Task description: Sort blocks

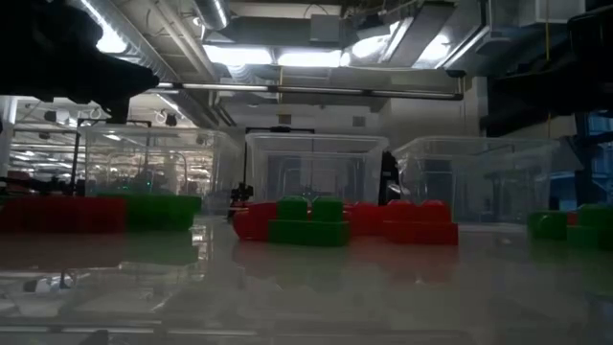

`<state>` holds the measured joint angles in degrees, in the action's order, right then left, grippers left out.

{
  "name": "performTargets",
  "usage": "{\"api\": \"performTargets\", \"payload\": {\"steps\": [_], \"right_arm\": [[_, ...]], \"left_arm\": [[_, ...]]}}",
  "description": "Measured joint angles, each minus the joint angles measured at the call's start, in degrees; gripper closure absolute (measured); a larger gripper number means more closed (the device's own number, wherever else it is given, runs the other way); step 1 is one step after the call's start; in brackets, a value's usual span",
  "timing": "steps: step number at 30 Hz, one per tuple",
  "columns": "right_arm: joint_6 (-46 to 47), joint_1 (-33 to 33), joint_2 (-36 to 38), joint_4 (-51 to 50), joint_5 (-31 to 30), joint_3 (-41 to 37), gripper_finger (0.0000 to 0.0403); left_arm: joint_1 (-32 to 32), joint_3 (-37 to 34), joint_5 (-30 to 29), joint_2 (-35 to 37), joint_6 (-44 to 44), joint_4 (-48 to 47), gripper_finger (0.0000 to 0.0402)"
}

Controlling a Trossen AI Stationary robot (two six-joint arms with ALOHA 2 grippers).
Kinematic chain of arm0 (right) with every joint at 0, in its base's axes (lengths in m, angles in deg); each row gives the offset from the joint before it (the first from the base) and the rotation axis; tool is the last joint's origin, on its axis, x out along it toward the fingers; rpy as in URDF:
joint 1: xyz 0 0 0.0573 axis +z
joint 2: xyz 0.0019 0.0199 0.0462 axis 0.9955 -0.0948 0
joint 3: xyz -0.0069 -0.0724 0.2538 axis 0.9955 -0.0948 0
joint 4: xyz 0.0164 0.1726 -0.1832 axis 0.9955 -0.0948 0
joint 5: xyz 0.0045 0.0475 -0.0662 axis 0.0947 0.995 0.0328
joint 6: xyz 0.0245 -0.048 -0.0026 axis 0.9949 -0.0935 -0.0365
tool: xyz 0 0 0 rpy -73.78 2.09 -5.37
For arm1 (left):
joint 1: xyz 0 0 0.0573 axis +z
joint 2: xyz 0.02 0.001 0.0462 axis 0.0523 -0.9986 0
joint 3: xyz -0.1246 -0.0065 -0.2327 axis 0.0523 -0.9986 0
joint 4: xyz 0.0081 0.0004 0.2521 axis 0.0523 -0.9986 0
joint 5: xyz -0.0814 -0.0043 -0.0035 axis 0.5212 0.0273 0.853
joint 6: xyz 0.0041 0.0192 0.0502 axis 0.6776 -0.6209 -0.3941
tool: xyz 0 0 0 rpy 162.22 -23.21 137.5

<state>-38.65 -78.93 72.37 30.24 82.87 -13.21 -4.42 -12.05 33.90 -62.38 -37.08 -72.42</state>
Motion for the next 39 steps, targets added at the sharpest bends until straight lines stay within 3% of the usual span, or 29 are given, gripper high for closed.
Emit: {"api": "performTargets", "payload": {"steps": [31,39], "right_arm": [[-0.02,-0.02,0.0,0.0,-0.02,0.0,0.0384],[0.0,-0.02,0.02,3.86,0.03,0.01,0.0384]], "left_arm": [[0.02,0.0,-0.03,0.0,0.38,0.34,0.0329],[0.02,0.0,-0.01,0.02,-2.73,6.94,0.0329]]}}
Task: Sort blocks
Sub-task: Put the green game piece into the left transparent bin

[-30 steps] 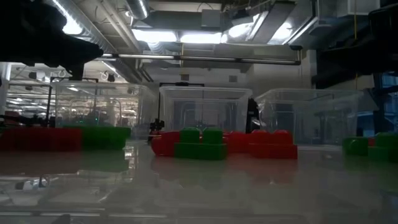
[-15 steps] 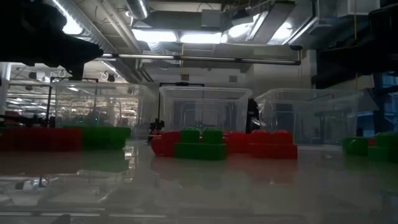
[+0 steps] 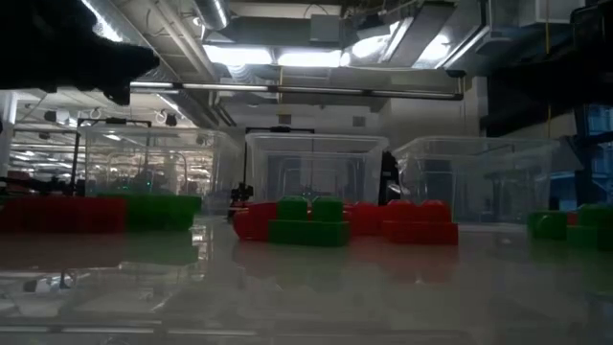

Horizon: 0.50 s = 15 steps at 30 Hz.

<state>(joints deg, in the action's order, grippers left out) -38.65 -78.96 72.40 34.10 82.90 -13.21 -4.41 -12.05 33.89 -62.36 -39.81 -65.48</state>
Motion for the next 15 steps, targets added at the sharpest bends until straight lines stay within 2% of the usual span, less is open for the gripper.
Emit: {"api": "performTargets", "payload": {"steps": [4,10,15], "right_arm": [[-0.93,0.0,0.0,0.42,-1.13,-0.01,0.0384],[-3.88,0.0,0.0,4.3,-9.65,-0.01,0.0384],[-7.61,0.0,-0.02,5.58,-12.93,-0.01,0.0384]], "left_arm": [[0.25,0.0,-0.02,0.0,-2.47,6.03,0.0329],[0.35,1.51,-0.11,-1.62,-6.95,10.48,0.0329],[0.35,7.95,-0.17,-11.02,-10.88,9.97,0.0329]]}}
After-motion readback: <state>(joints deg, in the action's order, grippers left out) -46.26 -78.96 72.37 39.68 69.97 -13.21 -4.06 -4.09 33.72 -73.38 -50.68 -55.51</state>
